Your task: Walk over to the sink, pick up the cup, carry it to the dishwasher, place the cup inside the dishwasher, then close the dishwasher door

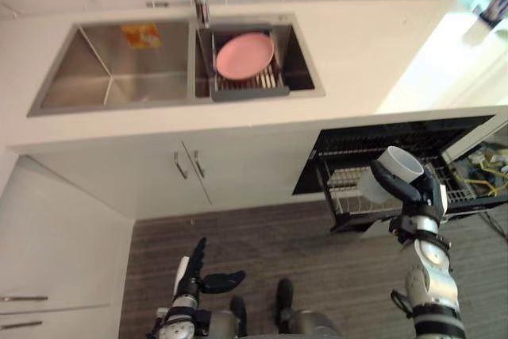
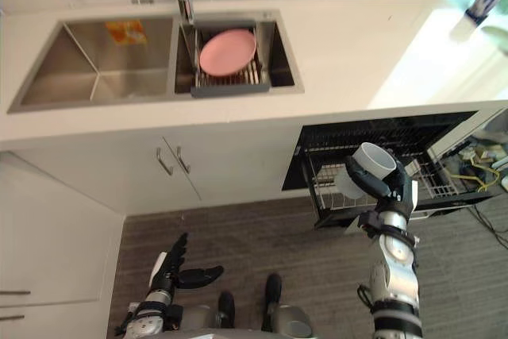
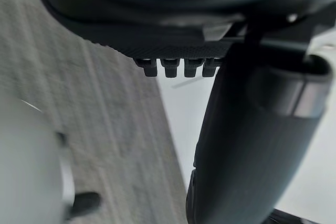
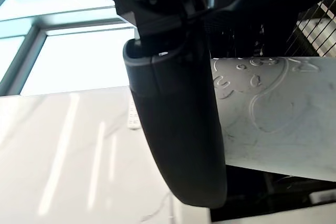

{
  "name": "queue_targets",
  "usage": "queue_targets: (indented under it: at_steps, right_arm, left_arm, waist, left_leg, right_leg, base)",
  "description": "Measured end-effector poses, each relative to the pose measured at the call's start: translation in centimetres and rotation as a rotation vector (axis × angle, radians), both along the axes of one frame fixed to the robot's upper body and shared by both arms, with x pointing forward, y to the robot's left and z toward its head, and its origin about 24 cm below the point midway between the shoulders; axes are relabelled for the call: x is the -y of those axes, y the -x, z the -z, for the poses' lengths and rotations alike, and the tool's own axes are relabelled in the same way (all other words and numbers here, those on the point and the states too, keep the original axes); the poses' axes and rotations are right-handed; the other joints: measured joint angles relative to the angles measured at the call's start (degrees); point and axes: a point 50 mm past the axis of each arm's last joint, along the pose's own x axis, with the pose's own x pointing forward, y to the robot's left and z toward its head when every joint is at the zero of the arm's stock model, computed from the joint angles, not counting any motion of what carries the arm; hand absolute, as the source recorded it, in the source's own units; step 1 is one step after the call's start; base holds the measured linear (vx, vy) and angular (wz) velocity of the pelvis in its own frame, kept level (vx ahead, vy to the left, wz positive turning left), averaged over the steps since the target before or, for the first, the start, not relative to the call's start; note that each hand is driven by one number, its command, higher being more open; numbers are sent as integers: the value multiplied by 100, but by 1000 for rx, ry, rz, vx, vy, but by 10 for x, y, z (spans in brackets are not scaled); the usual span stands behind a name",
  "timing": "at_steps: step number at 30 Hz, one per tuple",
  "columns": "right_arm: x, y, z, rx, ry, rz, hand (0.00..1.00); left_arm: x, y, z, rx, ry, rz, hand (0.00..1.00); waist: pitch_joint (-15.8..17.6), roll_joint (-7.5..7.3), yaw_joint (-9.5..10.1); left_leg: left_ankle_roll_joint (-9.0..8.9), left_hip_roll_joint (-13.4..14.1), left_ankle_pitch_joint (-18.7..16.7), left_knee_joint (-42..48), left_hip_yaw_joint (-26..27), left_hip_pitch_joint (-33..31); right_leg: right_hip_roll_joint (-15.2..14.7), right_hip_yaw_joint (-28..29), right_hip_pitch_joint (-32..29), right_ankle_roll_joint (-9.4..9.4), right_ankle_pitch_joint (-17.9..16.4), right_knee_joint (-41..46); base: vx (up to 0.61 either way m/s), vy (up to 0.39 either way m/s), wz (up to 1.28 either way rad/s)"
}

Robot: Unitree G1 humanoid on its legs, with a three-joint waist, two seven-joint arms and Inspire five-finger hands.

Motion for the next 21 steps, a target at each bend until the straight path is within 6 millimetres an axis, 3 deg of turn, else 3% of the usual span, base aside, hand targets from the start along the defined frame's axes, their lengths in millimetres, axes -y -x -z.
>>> queue_targets:
  at_steps: [2, 6, 9, 11, 14, 21]
  right_arm:
    - [10, -18, -17, 7, 68, 5, 0]
    - [26, -65, -74, 59, 200, -13, 0]
    - [39, -82, -101, 35, 282, -24, 0]
    - [48, -89, -110, -10, 303, -32, 0]
    - [70, -88, -116, -99, 298, -22, 0]
    - [89, -82, -114, -238, 235, 26, 0]
  left_arm:
    - [-9, -8, -1, 11, -25, -16, 100]
    - [-18, -29, -13, 100, -25, -49, 100]
    - [-17, -36, -15, 126, -16, -51, 100]
    - [-18, -36, -14, 124, -16, -53, 100]
    - [-16, -34, -11, 117, 6, -65, 100]
    - [-9, -35, -7, 100, 52, -64, 100]
  waist:
    - [252, 6, 53]
    - [717, 6, 138]
    - [928, 97, 231]
    - [965, 152, 308]
    - [1078, 348, 437]
    - [1219, 621, 440]
  left_leg:
    - [-3, 12, -28, 153, -33, -277]
    - [18, 24, -30, 475, -109, -889]
    - [32, 25, -29, 627, -237, -1166]
    - [52, 9, -3, 671, -289, -1307]
    - [92, -29, 26, 672, -358, -1404]
    - [183, -174, 180, 603, -451, -1636]
  right_leg:
    - [-1, -37, -183, 6, 61, 1]
    - [-6, -79, -628, 15, 219, 3]
    - [-8, -67, -785, 43, 283, 3]
    - [-23, -70, -899, 56, 305, 3]
    - [-55, -83, -968, 104, 361, 3]
    - [-198, -191, -1169, 99, 372, 3]
  base:
    - [-69, 22, 9]
    - [-61, 37, 9]
    - [-23, 68, 18]
    - [5, 89, 20]
    - [9, 97, 12]
    - [-9, 95, 12]
